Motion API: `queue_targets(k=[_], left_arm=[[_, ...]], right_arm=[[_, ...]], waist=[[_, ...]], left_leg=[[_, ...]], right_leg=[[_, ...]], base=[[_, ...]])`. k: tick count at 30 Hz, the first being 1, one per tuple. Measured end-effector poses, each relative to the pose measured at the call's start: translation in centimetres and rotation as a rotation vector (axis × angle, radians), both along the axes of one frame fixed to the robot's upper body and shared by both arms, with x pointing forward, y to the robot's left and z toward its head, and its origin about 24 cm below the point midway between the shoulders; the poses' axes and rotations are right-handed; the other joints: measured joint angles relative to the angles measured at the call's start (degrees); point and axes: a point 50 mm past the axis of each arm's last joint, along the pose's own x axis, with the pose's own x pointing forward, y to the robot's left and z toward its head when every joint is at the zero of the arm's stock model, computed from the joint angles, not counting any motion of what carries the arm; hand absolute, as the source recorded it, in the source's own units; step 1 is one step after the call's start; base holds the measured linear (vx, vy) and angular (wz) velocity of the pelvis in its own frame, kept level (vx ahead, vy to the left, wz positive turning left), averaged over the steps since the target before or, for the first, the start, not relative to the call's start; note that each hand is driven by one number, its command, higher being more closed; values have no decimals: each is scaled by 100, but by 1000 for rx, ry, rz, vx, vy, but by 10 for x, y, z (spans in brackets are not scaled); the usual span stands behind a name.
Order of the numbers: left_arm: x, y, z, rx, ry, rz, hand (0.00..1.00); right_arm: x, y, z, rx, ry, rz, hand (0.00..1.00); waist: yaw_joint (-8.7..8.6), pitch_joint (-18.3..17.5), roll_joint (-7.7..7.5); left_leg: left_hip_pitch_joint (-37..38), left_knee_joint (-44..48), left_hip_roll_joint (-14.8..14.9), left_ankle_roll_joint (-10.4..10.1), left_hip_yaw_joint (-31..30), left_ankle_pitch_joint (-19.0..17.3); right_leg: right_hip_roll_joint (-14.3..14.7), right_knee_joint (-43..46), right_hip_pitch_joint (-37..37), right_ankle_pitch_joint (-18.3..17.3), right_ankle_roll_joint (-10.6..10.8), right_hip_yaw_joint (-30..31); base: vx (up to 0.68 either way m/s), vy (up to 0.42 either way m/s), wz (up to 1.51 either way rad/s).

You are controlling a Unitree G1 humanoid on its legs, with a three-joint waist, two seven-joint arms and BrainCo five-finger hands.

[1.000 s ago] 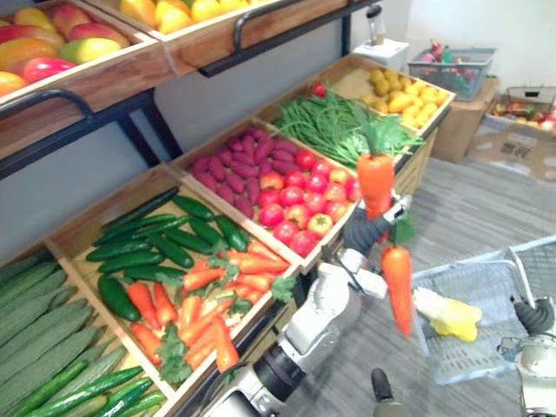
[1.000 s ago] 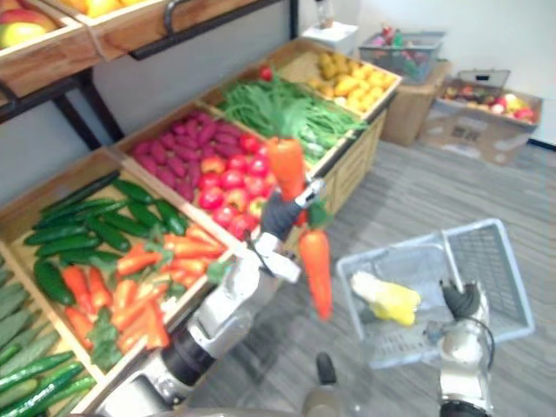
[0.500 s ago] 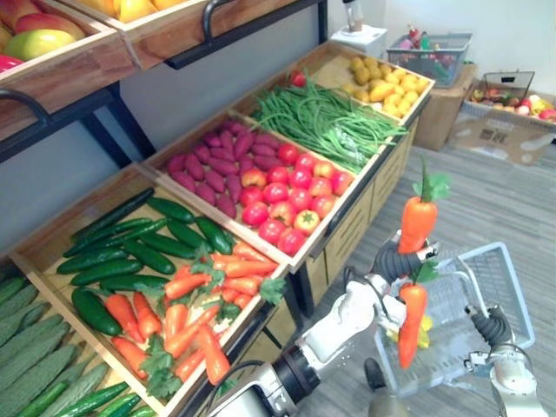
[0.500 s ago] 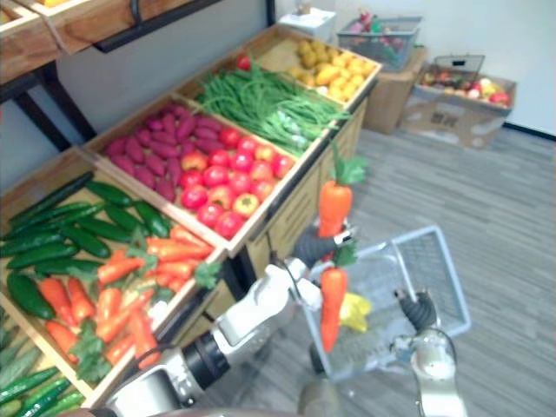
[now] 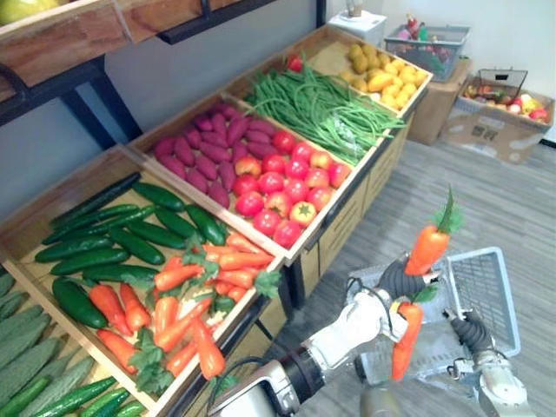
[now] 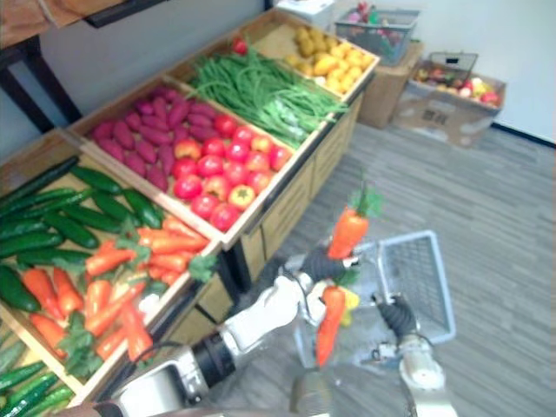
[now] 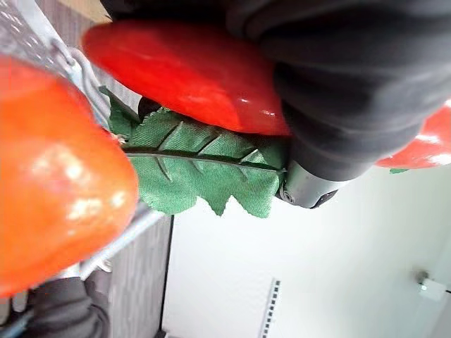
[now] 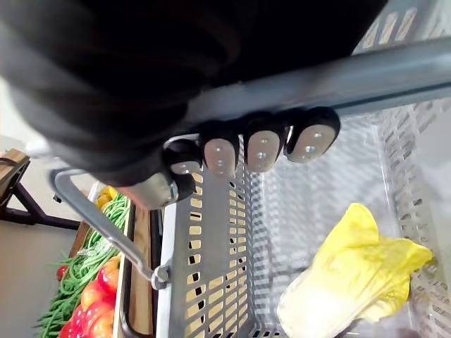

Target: Pick vegetable in the basket

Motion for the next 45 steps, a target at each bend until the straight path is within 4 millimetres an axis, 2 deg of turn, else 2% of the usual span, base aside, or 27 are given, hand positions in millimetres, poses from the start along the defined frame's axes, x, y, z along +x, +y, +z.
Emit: queue_targets(k=[5,9,13,19,28,35,45], left_arm=[[5,7,-15,109,-28,50,100],[22,20,-23,205,-35,169,100],[32,26,-23,228,-27,256,100],[36,34,-28,241,0,319,100],[36,35,-28,237,4,331,100],[30,28,-30,247,-4,279,100],[26,23,-31,259,-15,234,100]], right_arm=[[1,6,-1,17,-3,19,100],[2,7,-2,45,-10,14,100],[6,16,-1,58,-28,47,100],[9,23,0,63,-41,73,100],[9,25,-1,62,-42,74,100],[13,32,0,65,-50,91,100],[16,33,0,84,-57,85,100]], waist=[[-83,8,-14],[-142,50,-84],[-166,118,-200],[-247,151,-259],[-249,161,-277],[-248,158,-297],[-246,161,-326]], left_leg=[[-67,-8,-36,5,15,1],[-49,-8,-47,6,82,0],[-63,-15,-57,5,232,-1],[-61,-15,-51,-1,352,-6],[-73,1,-22,-9,453,-14],[-72,12,-18,-8,451,-15],[-72,37,-11,3,443,-34]], right_leg=[[-2,-31,-85,23,32,75],[32,-20,-130,24,32,171],[84,27,-260,27,37,305],[137,76,-342,28,36,400],[178,84,-383,28,36,442],[181,103,-385,28,36,441],[185,121,-390,28,36,447]], base=[[-6,-59,-5],[-6,-66,-12],[-20,-82,-18],[-6,-77,-9],[-1,-77,-3],[-7,-72,0],[-11,-72,0]])
